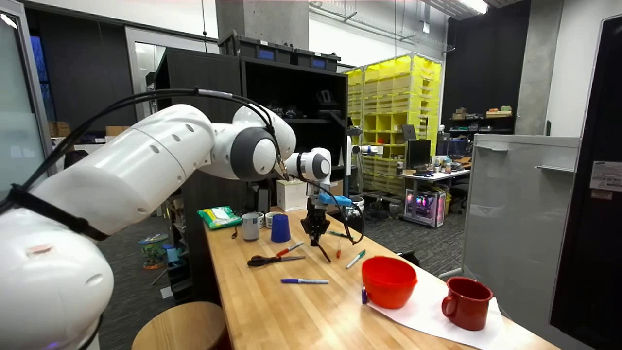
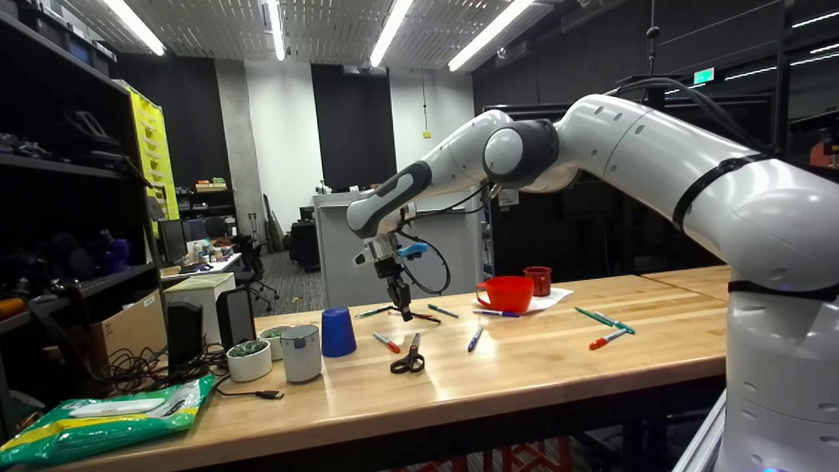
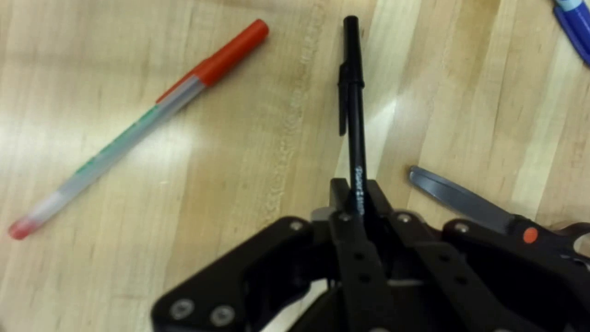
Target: Pick up the black pen from the big red mug and put it on the table
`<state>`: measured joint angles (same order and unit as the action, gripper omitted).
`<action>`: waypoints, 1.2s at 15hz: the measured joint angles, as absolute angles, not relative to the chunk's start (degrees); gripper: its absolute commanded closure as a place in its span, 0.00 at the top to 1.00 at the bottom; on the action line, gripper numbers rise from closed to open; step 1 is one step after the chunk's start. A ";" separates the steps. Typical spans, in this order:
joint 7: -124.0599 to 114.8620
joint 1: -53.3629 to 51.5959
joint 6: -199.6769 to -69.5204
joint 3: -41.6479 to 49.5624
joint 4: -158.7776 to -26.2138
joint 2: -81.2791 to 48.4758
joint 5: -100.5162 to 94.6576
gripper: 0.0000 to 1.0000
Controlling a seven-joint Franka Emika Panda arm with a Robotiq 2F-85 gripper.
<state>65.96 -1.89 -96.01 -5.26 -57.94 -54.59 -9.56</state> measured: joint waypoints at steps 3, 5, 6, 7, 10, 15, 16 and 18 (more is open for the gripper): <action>65.94 -2.38 -96.74 -5.01 -55.27 -56.18 -9.65 0.17; 65.92 -2.62 -96.74 -4.93 -53.60 -57.01 -9.65 0.38; 65.91 -2.69 -96.74 -4.91 -52.93 -57.38 -9.65 0.44; 65.91 -2.71 -96.74 -4.91 -52.33 -57.70 -9.65 0.51; 65.91 -2.62 -96.78 -4.90 -51.21 -58.37 -9.65 0.72; 65.66 -2.34 -97.57 -4.81 -50.41 -58.43 -9.65 1.00; 65.24 -2.26 -97.89 -4.73 -50.26 -58.37 -9.64 1.00; 62.81 -1.96 -99.15 -4.47 -50.32 -57.94 -9.58 1.00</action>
<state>62.81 -1.96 -99.15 -4.47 -50.32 -57.94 -9.58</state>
